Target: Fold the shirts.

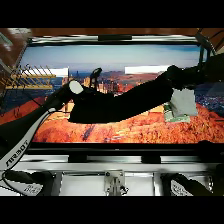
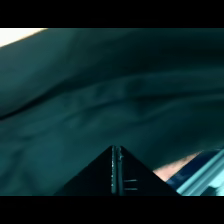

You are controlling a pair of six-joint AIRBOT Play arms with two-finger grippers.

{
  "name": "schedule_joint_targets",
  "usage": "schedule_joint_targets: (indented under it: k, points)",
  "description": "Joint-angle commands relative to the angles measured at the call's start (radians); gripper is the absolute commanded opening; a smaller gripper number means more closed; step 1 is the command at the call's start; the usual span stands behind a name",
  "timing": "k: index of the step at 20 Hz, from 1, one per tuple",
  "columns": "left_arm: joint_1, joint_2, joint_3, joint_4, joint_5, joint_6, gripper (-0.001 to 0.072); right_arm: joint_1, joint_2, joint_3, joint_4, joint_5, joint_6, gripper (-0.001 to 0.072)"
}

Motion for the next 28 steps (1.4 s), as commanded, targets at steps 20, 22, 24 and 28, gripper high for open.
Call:
schedule_joint_targets:
  k: [20, 22, 24, 28]
  points:
    - [0.504, 0.42, 0.056, 0.169, -0.05, -0.078, 0.0031, 0.3, -0.034, 0.001, 0.044, 0.274, 0.08, 0.0074]
    - [0.631, 0.508, 0.056, 0.169, -0.069, -0.08, 0.0031, 0.428, -0.121, 0.001, 0.063, 0.422, 0.079, 0.0075]
    - [0.723, 0.563, 0.056, 0.169, -0.125, -0.079, 0.0032, 0.529, -0.219, 0.001, 0.104, 0.541, 0.08, 0.0074]
    - [0.773, 0.624, 0.056, 0.17, -0.29, -0.021, 0.0032, 0.655, -0.422, 0.001, 0.209, 0.646, 0.084, 0.0075]
